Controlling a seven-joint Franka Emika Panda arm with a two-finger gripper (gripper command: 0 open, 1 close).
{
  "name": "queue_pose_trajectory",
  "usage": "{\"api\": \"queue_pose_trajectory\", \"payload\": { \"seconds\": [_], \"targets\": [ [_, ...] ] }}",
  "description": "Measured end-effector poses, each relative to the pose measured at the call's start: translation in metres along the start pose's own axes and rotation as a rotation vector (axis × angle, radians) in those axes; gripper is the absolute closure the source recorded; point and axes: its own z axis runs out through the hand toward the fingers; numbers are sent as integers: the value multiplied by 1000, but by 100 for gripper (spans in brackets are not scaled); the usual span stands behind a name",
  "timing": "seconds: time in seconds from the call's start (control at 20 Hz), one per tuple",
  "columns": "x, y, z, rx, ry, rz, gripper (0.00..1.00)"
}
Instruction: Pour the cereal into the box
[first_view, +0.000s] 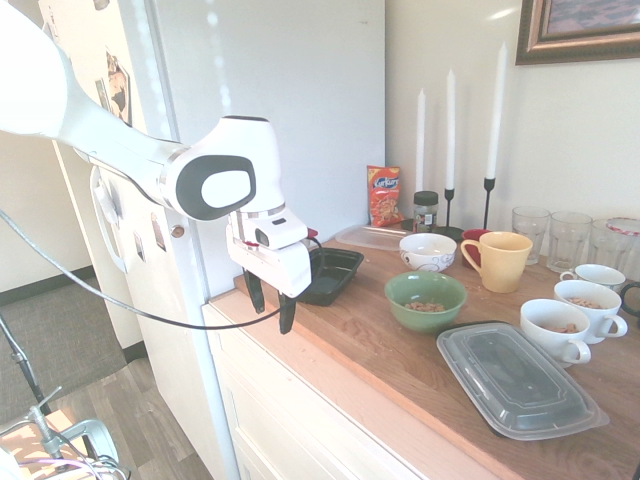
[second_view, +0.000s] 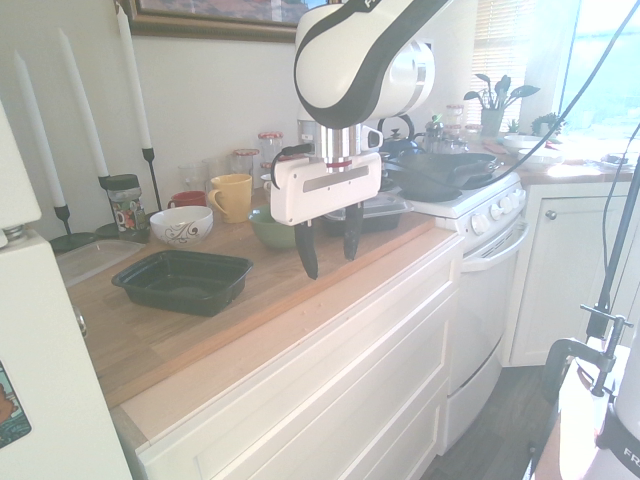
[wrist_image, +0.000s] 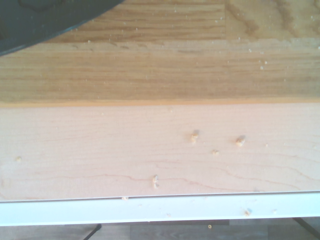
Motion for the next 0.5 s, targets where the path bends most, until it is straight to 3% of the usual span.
{"api": "queue_pose_trajectory", "payload": {
  "seconds": [0.25,0.5],
  "targets": [
    [2,-1,-2,3,21,-6,0],
    [30,-5,-33,28,84,13,0]
  ]
}}
